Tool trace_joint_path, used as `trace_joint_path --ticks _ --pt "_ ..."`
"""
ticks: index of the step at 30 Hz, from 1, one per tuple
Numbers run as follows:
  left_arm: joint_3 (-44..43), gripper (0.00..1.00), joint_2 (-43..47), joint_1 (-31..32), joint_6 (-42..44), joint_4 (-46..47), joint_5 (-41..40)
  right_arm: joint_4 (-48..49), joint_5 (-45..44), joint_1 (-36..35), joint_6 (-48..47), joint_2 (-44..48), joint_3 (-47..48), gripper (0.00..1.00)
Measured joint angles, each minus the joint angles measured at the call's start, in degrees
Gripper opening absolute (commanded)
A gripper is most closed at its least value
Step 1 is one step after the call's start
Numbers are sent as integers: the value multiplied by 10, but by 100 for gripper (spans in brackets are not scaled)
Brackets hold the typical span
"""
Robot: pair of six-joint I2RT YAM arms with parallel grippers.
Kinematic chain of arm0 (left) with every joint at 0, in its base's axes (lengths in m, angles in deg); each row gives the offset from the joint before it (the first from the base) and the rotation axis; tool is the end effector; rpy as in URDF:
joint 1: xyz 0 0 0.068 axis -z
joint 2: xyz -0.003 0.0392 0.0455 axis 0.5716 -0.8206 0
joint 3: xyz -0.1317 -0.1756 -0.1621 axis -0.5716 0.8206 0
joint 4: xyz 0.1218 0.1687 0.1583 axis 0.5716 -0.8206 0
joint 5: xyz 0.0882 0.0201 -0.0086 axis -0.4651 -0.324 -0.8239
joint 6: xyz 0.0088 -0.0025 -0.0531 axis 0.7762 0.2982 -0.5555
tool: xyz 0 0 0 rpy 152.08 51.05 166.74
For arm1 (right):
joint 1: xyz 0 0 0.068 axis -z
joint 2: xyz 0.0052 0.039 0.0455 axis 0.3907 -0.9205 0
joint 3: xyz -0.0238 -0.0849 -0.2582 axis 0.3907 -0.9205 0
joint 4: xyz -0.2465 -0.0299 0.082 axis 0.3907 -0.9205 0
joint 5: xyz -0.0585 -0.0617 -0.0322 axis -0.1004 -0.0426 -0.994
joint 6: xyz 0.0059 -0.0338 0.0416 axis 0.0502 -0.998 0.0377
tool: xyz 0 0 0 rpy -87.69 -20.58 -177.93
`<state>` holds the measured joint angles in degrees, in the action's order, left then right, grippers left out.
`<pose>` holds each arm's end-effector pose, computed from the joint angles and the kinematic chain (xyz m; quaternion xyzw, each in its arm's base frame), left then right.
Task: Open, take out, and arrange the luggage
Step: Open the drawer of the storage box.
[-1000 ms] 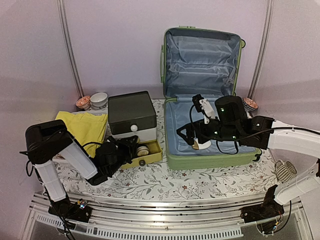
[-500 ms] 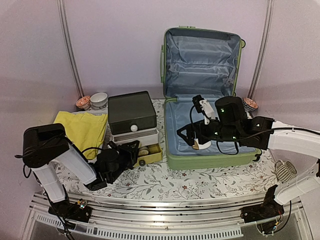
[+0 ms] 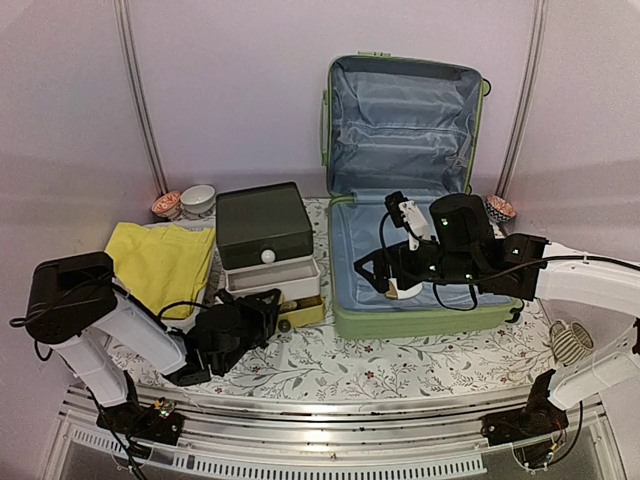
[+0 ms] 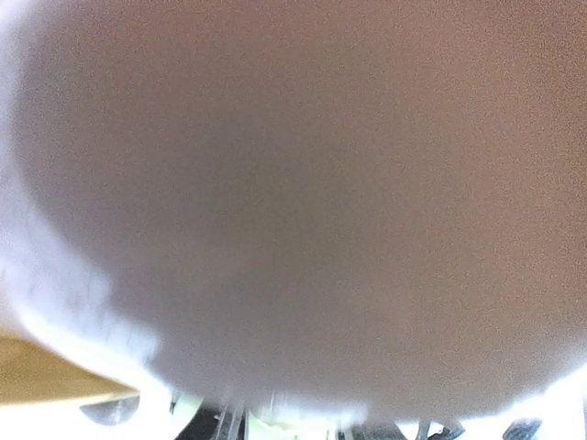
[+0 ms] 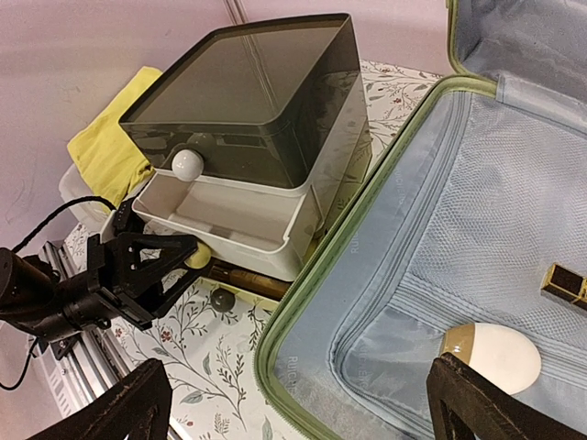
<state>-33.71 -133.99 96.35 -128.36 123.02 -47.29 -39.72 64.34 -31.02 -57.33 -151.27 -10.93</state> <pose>0.1469 -0.2269 0.1336 -0.4257 0.6337 -0.5535 0.3329 0.1750 0.2349 0.3096 -0.2422 0.8225 0.2686 0.4391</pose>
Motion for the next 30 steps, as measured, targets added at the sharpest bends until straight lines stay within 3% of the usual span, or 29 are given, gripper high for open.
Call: trace_joint_path --ticks 19,21,24,30 --pt "-3 29 43 73 -66 -90 -68 -17 -18 1 -11 0 2 99" --pt "-3 39 44 78 -69 -94 -72 -22 -22 1 -13 -1 2 99" --pt "-3 64 52 85 -82 -117 -68 -44 -30 12 -11 -13 14 99" --pt "-11 81 97 106 -97 -229 -60 -116 -30 87 4 -71 67 99"
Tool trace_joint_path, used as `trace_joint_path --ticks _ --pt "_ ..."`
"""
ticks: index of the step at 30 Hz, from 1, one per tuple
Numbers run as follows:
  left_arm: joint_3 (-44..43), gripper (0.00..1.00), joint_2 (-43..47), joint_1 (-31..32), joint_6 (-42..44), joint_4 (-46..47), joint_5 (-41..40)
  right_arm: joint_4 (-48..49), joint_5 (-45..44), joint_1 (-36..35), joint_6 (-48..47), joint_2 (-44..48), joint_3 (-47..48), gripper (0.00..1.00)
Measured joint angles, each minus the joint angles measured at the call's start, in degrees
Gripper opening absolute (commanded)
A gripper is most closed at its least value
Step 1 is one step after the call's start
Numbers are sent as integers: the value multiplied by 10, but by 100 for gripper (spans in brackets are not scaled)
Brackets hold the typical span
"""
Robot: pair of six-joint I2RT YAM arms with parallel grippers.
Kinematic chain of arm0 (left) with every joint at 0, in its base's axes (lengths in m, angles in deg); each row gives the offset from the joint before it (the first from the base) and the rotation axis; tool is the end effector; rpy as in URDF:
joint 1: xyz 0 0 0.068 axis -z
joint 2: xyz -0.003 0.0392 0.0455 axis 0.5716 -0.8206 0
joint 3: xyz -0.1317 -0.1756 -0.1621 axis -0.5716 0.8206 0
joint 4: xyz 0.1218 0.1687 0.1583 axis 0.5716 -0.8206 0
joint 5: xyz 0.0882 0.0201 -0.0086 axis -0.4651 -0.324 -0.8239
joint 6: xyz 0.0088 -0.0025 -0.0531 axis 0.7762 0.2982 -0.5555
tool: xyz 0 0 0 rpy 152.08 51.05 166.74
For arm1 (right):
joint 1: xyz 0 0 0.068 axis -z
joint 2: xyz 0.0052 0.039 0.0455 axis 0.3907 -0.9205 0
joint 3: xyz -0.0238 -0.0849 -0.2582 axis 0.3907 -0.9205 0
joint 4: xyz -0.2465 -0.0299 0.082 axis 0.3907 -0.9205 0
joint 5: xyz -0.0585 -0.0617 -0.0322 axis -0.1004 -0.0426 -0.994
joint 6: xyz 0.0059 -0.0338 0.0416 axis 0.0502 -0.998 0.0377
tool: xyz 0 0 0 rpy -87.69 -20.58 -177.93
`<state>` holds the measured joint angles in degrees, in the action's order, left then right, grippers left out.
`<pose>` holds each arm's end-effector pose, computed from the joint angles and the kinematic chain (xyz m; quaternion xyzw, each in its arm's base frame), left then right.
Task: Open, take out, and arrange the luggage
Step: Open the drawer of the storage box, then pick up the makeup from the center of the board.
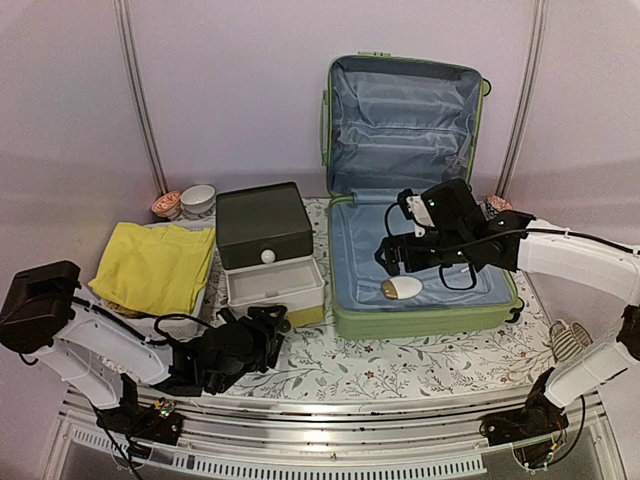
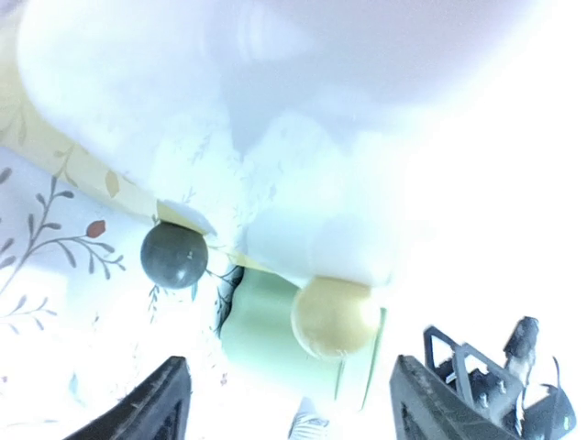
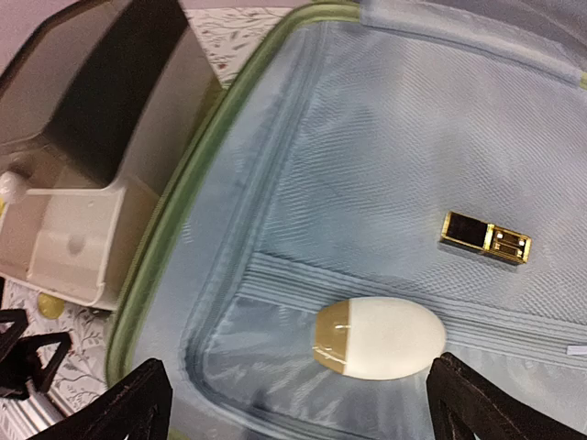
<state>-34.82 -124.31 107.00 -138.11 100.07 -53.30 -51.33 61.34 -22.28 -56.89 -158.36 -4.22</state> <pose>0.1009 -0.2358 0.1413 -0.4356 0.6793 -0.5135 0.2916 0.2231 0.2176 0.2966 -0.1801 0.8869 0.1650 0.3921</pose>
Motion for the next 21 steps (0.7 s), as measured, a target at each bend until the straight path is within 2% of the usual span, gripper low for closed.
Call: trace_joint_path --ticks 6,10,16,21 --pt "0 86 74 12 -3 -103 -5 -81 11 81 6 -71 63 100" --pt "-15 87 129 25 36 -208 -5 -136 10 102 -19 -140 124 99" --pt "-86 86 247 37 139 -400 -7 -194 44 102 -63 -218 162 99" --pt "-94 84 347 37 265 -468 -15 -205 70 102 -76 -223 146 99"
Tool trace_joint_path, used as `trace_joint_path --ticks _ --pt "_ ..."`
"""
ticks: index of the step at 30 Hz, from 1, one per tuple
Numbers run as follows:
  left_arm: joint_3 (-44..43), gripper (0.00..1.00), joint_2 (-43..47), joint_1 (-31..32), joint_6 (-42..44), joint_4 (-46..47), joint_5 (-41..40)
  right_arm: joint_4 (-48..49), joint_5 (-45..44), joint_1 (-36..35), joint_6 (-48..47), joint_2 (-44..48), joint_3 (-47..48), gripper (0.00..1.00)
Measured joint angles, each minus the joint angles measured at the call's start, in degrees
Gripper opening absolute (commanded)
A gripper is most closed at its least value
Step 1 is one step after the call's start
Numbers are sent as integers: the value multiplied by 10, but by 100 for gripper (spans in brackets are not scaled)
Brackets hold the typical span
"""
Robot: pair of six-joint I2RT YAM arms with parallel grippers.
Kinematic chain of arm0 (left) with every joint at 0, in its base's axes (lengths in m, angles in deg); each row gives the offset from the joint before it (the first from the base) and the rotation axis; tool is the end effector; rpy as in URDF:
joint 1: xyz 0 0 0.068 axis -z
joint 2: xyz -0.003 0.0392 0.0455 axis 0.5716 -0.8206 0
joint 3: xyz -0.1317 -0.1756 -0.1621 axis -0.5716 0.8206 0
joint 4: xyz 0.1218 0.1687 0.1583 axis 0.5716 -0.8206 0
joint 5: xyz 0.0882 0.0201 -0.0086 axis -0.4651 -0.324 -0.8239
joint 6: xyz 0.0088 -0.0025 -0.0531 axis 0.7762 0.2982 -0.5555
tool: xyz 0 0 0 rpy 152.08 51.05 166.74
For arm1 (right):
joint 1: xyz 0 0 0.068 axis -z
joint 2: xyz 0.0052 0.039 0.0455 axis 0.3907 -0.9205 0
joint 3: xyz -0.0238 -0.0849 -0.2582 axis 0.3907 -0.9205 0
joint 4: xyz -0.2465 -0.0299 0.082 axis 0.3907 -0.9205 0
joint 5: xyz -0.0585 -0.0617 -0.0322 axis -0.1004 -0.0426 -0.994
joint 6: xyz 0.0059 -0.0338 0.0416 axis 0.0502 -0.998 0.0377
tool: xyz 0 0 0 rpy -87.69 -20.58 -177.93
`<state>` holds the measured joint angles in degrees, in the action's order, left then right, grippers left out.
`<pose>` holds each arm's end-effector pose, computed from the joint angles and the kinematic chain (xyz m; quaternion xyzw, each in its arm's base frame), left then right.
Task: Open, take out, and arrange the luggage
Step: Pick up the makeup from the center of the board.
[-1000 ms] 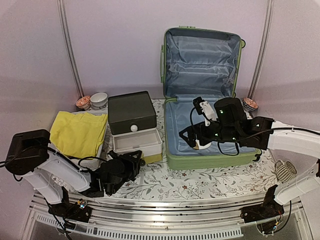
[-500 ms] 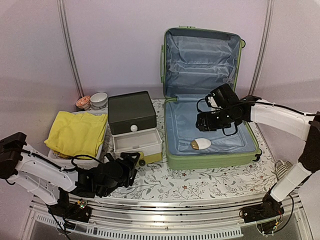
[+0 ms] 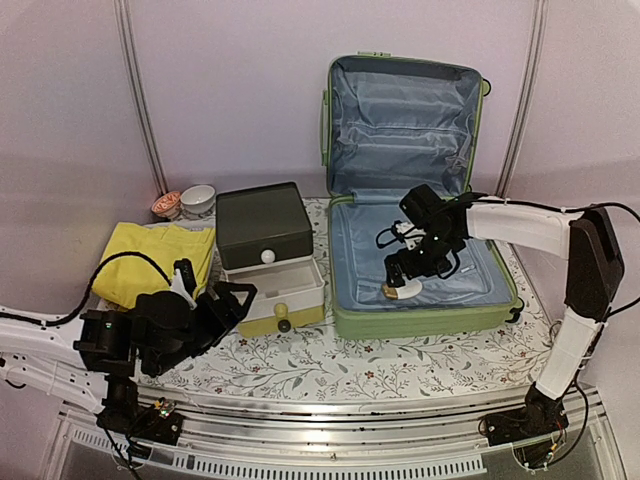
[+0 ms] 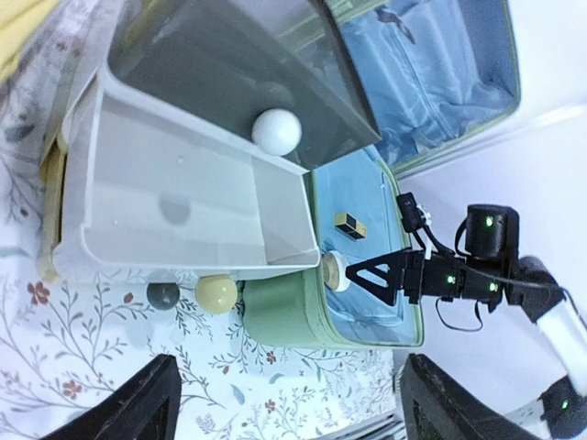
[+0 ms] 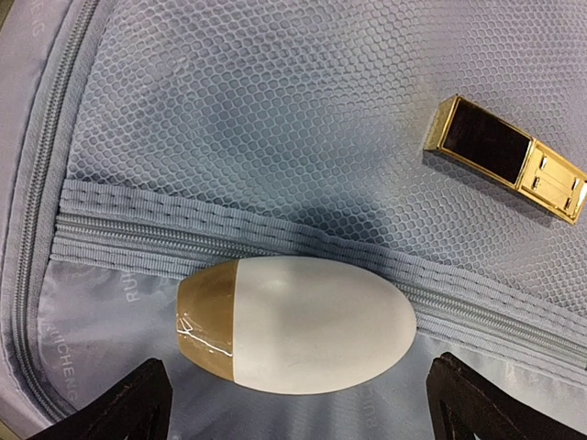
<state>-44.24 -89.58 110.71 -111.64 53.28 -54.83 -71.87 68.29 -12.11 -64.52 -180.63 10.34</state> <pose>0.0716 -0.1843 0.2476 -0.2438 0.7767 -0.4228 0.3982 0.3011 0.2103 0.2286 -0.2048 0.9607 0.0612 0.1773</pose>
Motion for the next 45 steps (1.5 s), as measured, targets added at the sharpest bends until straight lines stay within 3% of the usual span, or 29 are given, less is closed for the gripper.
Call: trace_joint_path --ticks 7,18,31,45 --pt "-17 85 60 0 207 -20 -5 -5 6 10 6 19 -2 99" --pt "-43 86 89 -15 377 -38 14 -6 -7 13 220 88 -6 99" --pt "-43 89 64 -53 495 -5 88 -47 17 14 384 77 -2 99" --pt "-33 90 69 -164 545 31 224 -35 51 6 495 13 -5 99"
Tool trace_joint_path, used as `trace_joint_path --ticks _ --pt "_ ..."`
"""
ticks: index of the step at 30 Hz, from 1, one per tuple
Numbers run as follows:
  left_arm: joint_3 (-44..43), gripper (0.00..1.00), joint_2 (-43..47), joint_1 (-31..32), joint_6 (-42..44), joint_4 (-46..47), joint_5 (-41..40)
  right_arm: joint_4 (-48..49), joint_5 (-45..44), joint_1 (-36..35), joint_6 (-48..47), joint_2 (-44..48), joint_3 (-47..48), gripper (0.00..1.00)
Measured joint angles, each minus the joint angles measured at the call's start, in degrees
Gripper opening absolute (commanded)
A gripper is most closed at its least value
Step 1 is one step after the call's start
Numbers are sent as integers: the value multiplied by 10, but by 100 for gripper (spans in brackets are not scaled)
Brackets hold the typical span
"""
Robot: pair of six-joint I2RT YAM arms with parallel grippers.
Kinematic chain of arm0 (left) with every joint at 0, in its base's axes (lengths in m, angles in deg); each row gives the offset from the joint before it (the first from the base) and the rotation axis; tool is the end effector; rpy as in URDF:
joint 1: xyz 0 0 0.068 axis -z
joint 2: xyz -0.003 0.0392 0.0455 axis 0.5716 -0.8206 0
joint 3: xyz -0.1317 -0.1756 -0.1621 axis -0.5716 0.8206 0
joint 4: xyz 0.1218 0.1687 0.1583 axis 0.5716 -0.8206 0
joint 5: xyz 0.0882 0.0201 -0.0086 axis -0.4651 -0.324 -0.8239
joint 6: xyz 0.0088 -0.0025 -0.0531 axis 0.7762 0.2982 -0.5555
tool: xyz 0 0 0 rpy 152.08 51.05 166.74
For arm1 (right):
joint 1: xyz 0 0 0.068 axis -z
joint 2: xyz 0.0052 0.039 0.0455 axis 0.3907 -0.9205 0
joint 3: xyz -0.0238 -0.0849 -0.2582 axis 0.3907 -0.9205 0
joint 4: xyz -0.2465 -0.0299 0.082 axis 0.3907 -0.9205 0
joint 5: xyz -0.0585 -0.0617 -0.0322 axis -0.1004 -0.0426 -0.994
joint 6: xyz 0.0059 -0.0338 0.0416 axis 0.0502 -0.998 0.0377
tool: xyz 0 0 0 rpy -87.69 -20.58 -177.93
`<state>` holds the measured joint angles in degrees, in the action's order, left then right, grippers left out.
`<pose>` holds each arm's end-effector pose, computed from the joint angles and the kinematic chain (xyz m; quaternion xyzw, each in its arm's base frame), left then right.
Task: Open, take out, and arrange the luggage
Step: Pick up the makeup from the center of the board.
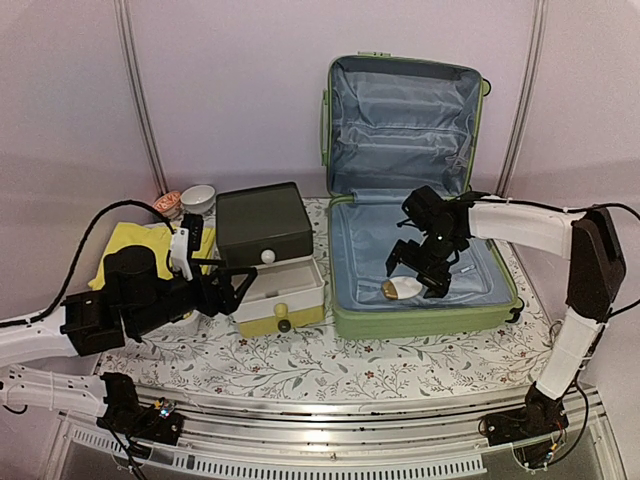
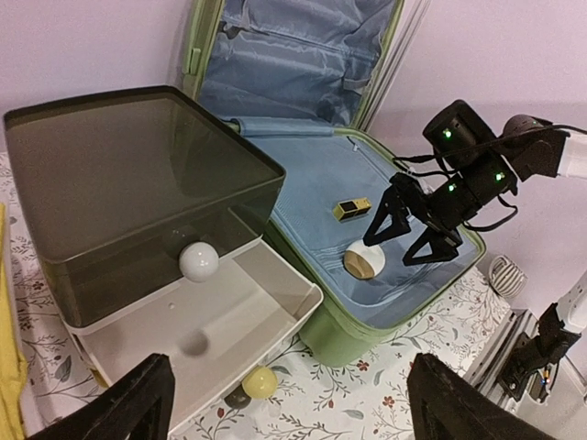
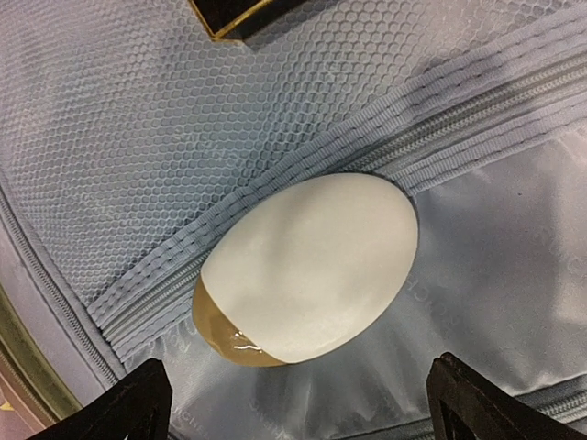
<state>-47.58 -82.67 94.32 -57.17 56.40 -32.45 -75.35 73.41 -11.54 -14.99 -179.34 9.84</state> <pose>0.1068 -0.1560 0.2917 0.0958 0.7730 -0.3221 0.5381 0.2930 0.2042 0.2316 0.2147 0.9623 0.1419 0.0879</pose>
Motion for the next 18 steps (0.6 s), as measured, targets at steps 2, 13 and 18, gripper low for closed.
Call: trace_joint_path --ticks 2,13,18 --pt "1 90 -4 -10 4 3 16 0 0 -2 5 -14 5 99" --pt "1 90 -23 -45 15 13 78 9 2 -4 28 -46 23 99" --pt "1 90 -23 -47 14 15 90 13 2 -4 27 -68 35 99"
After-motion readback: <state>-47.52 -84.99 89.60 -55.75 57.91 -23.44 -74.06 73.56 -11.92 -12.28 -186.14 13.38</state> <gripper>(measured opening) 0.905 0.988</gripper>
